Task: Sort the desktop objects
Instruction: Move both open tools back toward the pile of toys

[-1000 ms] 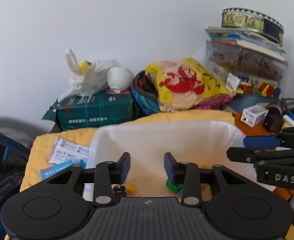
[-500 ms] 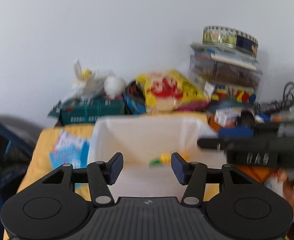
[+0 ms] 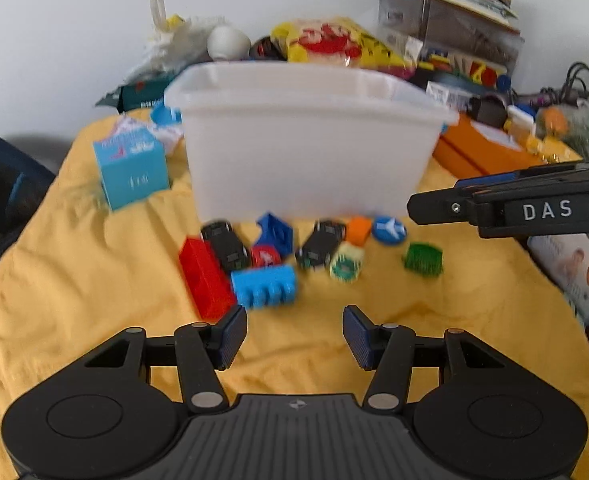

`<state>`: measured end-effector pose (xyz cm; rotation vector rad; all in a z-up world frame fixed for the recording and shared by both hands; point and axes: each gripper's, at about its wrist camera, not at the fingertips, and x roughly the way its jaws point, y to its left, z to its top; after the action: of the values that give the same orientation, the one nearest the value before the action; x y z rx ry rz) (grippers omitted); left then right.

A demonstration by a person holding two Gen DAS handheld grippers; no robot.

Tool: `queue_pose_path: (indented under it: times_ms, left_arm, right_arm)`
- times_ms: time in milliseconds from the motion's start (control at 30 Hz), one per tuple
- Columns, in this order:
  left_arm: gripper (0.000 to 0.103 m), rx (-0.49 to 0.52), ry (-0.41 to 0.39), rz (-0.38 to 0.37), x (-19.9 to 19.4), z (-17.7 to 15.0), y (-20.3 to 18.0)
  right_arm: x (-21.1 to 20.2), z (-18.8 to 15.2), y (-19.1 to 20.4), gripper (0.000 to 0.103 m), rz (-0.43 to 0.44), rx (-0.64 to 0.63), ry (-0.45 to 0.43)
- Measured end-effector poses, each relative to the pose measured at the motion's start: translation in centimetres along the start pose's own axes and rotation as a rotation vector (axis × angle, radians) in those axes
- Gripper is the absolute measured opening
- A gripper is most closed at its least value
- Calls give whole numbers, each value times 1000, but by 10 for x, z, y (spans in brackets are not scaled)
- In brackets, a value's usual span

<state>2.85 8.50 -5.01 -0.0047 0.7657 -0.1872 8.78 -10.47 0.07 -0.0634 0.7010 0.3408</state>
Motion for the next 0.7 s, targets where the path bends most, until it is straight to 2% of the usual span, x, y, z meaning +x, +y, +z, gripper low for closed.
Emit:
queue_pose_path:
  times_ms: [267,700]
  left_arm:
    - [57,-7,16,8,4,-12,-2]
    - [57,-6,88,1,22,-31,-2]
  right_arm:
    - [-1,-26,8,61,8,-33,31]
    - [17,-57,19,61,-7,-140,124]
